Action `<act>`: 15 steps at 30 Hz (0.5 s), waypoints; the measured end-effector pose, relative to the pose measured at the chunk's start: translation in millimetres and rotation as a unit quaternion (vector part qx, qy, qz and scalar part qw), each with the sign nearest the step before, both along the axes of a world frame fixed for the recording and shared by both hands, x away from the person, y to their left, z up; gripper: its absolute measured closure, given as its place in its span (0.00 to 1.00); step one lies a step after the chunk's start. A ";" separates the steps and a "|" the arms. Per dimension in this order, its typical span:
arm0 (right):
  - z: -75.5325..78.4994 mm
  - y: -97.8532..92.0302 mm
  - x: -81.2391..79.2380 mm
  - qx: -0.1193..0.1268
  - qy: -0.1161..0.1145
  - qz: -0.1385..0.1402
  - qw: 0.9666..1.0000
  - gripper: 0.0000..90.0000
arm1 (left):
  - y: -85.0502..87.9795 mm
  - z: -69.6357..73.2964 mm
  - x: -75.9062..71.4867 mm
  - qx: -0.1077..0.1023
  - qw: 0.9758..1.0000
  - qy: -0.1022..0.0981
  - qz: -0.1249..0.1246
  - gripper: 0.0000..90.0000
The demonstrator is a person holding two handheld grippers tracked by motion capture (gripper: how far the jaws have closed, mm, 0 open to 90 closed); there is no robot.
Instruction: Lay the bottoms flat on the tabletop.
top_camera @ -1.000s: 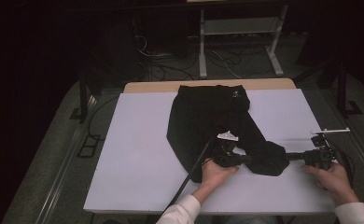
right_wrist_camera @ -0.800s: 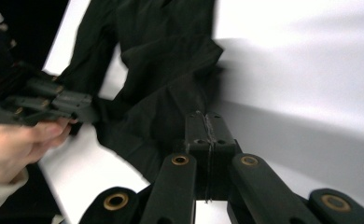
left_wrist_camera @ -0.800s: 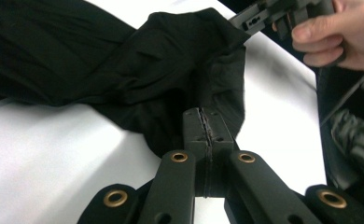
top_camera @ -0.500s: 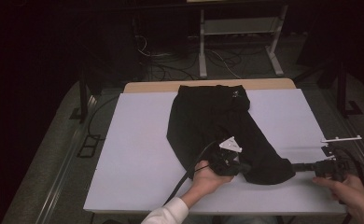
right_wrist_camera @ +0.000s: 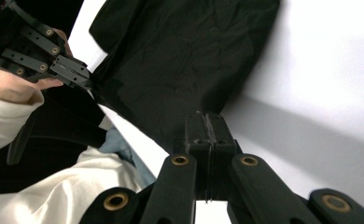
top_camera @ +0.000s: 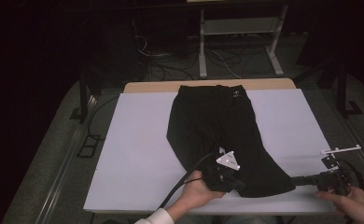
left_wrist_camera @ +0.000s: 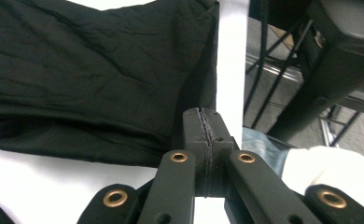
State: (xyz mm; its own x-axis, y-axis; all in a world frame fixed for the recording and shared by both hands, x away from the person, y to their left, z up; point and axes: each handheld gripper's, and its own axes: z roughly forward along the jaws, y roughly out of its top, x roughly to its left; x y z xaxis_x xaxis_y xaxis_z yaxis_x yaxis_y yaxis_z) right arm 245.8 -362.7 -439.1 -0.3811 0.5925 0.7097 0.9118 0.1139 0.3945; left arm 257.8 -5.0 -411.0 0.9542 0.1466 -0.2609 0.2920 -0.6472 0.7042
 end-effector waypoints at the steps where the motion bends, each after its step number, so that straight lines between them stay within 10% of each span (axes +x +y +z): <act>1: 0.1 0.3 -1.7 -0.002 0.000 0.002 1.000 0.98 | 0.0 0.2 -1.5 0.001 1.000 0.001 -0.001 1.00; 15: -9.1 -15.2 -13.9 -0.007 0.015 -0.016 1.000 0.98 | -20.4 -17.1 -9.8 0.021 0.999 -0.007 -0.032 1.00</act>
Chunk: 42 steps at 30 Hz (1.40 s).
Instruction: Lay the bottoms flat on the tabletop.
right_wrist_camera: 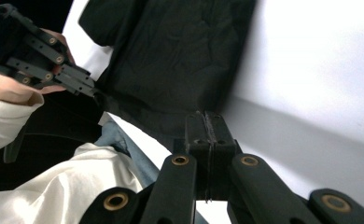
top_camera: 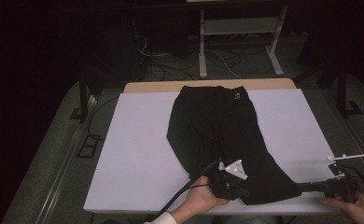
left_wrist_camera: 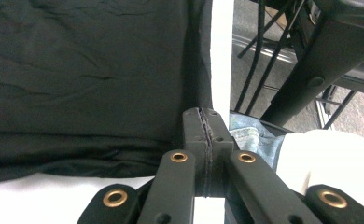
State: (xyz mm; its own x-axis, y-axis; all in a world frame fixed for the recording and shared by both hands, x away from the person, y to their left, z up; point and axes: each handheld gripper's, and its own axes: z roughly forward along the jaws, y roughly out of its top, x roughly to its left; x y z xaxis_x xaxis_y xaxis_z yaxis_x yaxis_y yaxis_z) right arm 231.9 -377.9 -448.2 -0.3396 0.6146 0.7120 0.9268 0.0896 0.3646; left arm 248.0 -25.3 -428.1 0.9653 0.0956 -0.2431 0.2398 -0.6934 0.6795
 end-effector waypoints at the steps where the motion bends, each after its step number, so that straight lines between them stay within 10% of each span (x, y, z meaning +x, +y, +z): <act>1: -0.8 -0.4 -0.2 -0.004 0.004 -0.002 1.000 0.98 | -2.0 -1.7 -0.5 0.003 1.000 0.003 -0.003 1.00; 20: -3.4 -5.7 -7.6 -0.019 0.026 0.012 0.999 0.96 | -9.9 -9.0 -5.0 0.008 0.999 0.022 -0.024 0.98; 32: 23.5 17.3 4.6 -0.073 -0.094 0.003 0.993 0.46 | 30.4 12.8 15.2 -0.072 0.995 0.040 0.051 0.29; 42: 34.5 48.4 25.1 -0.107 -0.112 0.015 0.988 0.00 | 54.5 24.2 24.5 -0.077 0.993 0.017 0.086 0.00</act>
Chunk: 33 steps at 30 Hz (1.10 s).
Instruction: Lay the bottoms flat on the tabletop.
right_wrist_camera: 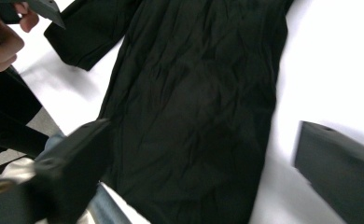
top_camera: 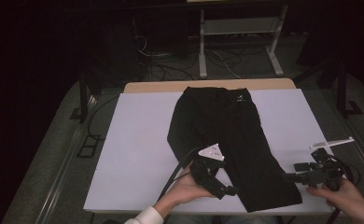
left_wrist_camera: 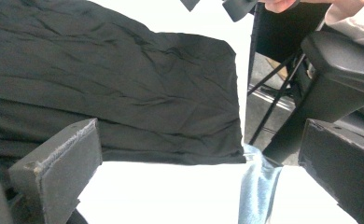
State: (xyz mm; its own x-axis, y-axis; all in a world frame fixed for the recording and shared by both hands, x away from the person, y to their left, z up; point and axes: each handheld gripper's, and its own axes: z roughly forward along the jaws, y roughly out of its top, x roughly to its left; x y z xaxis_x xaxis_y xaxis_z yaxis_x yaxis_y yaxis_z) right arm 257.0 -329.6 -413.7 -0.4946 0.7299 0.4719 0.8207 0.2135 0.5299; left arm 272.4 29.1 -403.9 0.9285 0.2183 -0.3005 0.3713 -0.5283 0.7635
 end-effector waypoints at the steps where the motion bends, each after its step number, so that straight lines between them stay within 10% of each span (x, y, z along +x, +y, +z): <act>1: 1.3 2.5 2.1 0.001 -0.001 0.000 1.000 0.00 | 1.9 0.9 0.4 -0.001 1.000 -0.003 0.003 0.00; 33: 31.0 76.7 44.5 0.023 -0.067 0.070 0.995 0.00 | 74.6 16.2 20.1 -0.001 0.996 -0.038 0.081 0.00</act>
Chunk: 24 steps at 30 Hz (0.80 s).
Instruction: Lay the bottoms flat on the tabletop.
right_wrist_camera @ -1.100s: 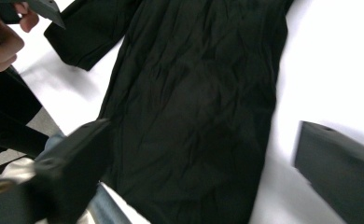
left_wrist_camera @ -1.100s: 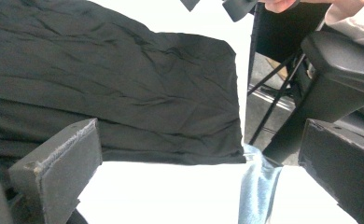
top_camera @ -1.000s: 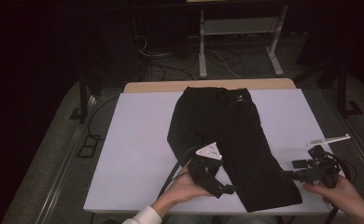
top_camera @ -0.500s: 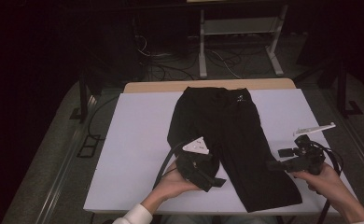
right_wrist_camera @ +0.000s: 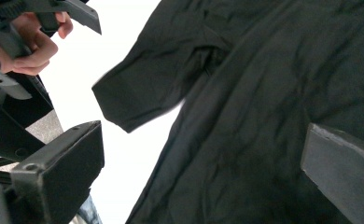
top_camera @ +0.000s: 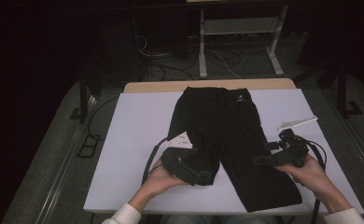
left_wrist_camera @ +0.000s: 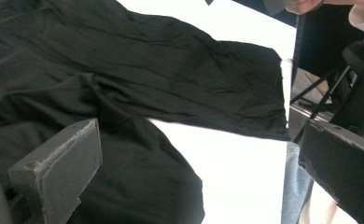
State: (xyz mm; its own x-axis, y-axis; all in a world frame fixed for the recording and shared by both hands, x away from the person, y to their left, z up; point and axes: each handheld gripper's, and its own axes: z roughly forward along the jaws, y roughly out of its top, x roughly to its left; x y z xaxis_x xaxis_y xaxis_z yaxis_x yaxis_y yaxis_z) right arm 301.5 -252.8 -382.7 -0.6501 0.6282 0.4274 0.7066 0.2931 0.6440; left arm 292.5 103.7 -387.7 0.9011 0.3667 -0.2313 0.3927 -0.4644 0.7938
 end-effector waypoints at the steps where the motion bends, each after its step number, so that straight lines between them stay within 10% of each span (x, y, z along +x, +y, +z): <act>1: 0.5 3.3 1.1 0.002 -0.004 0.002 1.000 0.00 | 3.2 -0.5 1.3 -0.001 1.000 0.000 0.006 0.00; 18: -16.3 65.4 12.6 0.008 0.003 0.047 0.999 0.02 | 47.8 -18.1 11.3 0.005 0.998 0.009 0.066 0.00; 24: -27.1 78.4 13.5 0.007 0.015 0.057 0.998 0.05 | 45.7 -30.4 6.0 0.022 0.999 0.035 0.035 0.06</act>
